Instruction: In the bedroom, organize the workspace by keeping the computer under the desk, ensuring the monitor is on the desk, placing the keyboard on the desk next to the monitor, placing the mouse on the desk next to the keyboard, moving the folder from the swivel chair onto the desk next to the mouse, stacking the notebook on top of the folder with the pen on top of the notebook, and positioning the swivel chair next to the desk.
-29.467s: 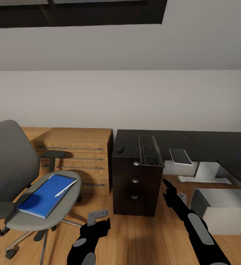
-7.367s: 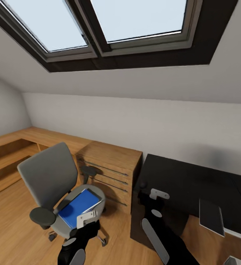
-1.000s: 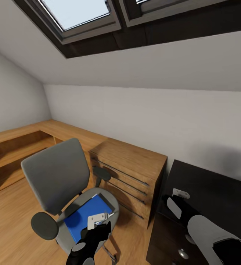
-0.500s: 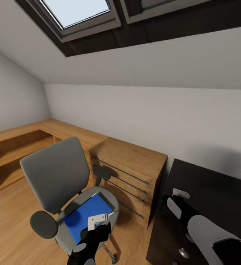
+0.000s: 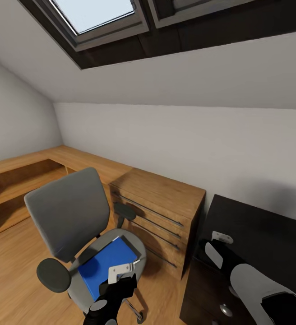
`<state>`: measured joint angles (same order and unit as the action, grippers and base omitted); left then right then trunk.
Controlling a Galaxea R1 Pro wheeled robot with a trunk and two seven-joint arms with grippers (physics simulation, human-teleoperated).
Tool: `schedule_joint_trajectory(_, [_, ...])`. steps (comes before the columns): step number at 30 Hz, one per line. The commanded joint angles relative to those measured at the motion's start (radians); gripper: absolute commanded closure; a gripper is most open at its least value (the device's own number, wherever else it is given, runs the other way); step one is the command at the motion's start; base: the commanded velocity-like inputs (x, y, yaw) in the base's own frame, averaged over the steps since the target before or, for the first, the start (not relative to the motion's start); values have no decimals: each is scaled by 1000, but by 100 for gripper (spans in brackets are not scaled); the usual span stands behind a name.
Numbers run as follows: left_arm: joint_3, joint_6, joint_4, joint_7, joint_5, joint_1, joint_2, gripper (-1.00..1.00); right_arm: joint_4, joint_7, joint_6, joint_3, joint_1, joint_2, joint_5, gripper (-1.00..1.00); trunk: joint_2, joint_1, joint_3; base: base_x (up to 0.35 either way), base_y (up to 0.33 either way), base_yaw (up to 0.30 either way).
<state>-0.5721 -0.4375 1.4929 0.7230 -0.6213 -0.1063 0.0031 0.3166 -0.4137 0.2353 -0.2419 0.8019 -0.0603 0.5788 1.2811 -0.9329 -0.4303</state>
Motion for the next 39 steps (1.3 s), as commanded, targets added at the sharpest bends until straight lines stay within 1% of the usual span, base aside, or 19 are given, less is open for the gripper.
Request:
schedule_joint_trajectory(1, [-2, -3, 1, 8, -6, -1, 1, -100, 3, -7, 7, -8, 0, -1, 6, -100, 1, 0, -1, 30, 0, 0])
schedule_joint_trajectory(15, [-2, -3, 0, 7, -11, -1, 1, -100, 3, -8, 7, -9, 0, -1, 5, -100, 1, 0, -1, 34, 0, 0])
schedule_joint_trajectory(16, [-2, -3, 0, 7, -11, -1, 1, -100, 3, -8, 7, -9, 0, -1, 4, 100, 1, 0, -1, 1, 0, 0])
schedule_joint_trajectory(39, [-2, -3, 0, 7, -13, -1, 1, -100, 3, -8, 4, -12, 0, 0, 4, 100, 1, 0, -1, 0, 0, 0])
